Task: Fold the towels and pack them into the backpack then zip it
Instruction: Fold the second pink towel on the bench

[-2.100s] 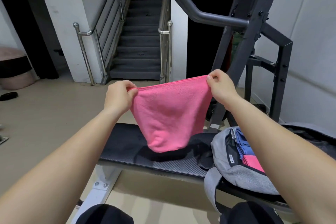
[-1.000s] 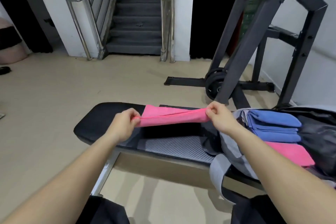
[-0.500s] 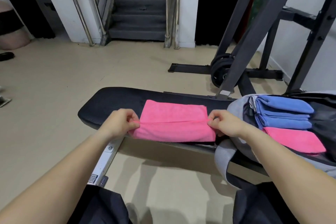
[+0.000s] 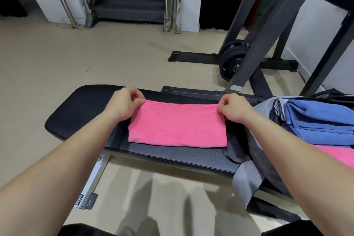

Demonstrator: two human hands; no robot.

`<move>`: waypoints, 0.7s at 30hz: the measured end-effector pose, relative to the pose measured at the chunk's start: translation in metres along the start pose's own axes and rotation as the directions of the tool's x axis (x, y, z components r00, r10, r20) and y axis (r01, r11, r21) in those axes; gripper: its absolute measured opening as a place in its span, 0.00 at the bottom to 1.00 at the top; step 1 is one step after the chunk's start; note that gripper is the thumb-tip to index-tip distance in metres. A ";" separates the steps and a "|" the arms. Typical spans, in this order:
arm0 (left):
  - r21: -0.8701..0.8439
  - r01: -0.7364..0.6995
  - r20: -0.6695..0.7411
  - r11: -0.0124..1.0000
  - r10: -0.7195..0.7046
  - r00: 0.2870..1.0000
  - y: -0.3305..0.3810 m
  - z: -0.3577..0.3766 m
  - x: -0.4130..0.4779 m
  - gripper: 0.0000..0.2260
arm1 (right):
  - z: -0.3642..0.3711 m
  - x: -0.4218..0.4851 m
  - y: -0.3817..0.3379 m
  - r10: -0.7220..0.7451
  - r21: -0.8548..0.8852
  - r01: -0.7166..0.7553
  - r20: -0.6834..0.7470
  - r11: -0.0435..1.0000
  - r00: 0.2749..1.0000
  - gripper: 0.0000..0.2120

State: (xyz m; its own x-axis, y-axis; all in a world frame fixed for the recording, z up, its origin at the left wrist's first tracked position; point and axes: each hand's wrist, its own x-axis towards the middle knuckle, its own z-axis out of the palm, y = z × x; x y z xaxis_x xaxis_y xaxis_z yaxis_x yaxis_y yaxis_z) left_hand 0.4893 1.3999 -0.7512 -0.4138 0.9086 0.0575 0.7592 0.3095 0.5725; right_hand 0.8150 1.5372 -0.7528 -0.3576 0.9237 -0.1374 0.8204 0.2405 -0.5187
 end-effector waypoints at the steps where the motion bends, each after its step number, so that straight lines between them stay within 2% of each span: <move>1: 0.010 0.008 0.010 1.000 -0.009 1.000 -0.002 0.006 0.006 0.05 | 0.003 0.005 0.002 0.015 -0.019 -0.015 -0.004 1.000 1.000 0.07; 5: 0.082 0.019 0.045 0.996 -0.023 0.999 -0.011 0.027 0.022 0.08 | 0.018 0.015 0.007 0.080 -0.082 -0.077 0.028 0.994 0.996 0.06; 8: 0.142 0.033 0.078 0.989 -0.045 0.996 -0.016 0.038 0.025 0.04 | 0.027 0.017 0.009 0.119 -0.118 -0.115 0.029 0.986 0.992 0.04; 9: 0.173 0.027 0.085 0.985 -0.042 0.995 -0.018 0.040 0.026 0.05 | 0.028 0.017 0.010 0.121 -0.137 -0.117 0.020 0.984 0.992 0.03; 11: 0.207 0.024 0.105 0.978 -0.047 0.993 -0.020 0.044 0.027 0.08 | 0.030 0.017 0.010 0.072 -0.180 -0.071 0.001 0.981 0.997 0.05; 13: 0.200 0.052 0.121 0.978 -0.077 0.990 -0.016 0.044 0.027 0.06 | 0.032 0.018 0.009 -0.040 -0.178 0.039 -0.006 0.983 0.999 0.10; 15: 0.223 0.079 0.156 0.972 -0.115 0.981 -0.013 0.042 0.026 0.03 | 0.035 0.017 0.006 -0.110 -0.189 0.116 0.044 0.975 0.993 0.11; 17: 0.230 0.103 0.178 0.968 -0.146 0.973 -0.013 0.038 0.022 0.02 | 0.037 0.015 0.001 -0.093 -0.271 0.125 0.128 0.954 0.987 0.15; 19: 0.242 0.121 0.140 0.963 -0.158 0.977 -0.013 0.033 0.015 0.02 | 0.037 0.011 -0.010 -0.078 -0.394 0.116 0.112 0.912 0.991 0.21; 21: 0.306 0.102 0.000 0.947 -0.107 0.994 -0.007 0.035 0.004 0.09 | 0.039 0.002 -0.028 -0.197 -0.464 0.171 -0.008 0.869 0.980 0.23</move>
State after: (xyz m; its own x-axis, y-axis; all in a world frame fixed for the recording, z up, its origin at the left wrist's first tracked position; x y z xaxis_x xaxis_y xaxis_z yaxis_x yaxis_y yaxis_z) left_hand 0.5003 1.4110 -0.7832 -0.4925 0.8703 -0.0042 0.8302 0.4713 0.2979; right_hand 0.7743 1.5209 -0.7717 -0.5084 0.8607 -0.0257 0.8591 0.5051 -0.0823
